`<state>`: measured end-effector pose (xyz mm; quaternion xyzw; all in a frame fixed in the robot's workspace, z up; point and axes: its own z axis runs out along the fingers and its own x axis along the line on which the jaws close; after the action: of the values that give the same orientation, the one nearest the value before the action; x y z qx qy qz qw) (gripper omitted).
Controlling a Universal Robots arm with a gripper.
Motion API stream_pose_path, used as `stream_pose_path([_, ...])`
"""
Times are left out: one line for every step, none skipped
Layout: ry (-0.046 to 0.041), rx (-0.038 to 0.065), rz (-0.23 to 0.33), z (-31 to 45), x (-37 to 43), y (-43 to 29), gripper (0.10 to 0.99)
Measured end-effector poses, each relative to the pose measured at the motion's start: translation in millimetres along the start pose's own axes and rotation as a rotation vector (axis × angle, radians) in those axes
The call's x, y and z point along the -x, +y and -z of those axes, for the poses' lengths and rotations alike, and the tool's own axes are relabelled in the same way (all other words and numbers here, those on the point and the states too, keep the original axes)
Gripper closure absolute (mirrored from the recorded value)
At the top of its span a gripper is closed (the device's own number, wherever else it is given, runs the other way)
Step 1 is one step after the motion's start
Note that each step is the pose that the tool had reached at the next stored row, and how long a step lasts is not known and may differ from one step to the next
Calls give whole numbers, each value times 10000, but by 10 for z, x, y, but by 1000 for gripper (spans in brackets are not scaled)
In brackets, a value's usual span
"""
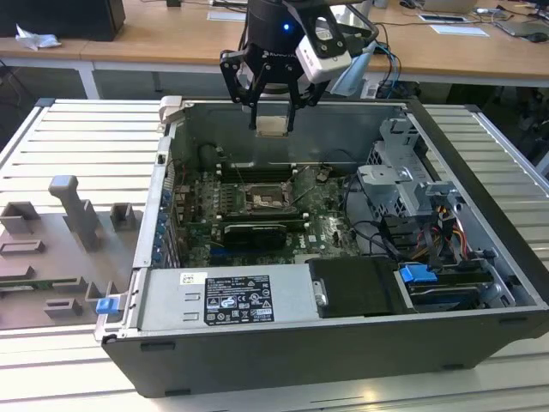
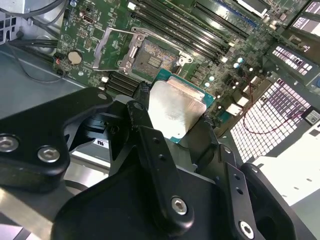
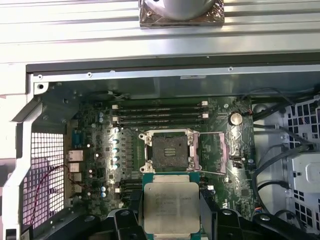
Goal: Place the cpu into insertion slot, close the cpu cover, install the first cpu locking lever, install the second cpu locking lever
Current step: 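Place the cpu into insertion slot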
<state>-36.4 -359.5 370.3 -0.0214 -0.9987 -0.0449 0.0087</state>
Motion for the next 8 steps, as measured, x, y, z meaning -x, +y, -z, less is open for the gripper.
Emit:
stream_pose_path([-2,0,-23,0,0,0,549])
stream_pose_path([-4,1,-40,0,0,0,549])
stream_pose_path([-6,1,-70,0,0,0,549])
stream_pose_path([-8,2,-93,0,0,0,549])
stream_pose_path([-11,2,-121,0,0,0,549])
stream_pose_path([-12,3,-134,0,0,0,549])
stream_pose_path([-14,4,-153,0,0,0,549])
stream_pose_path([-15,3,-167,0,0,0,549])
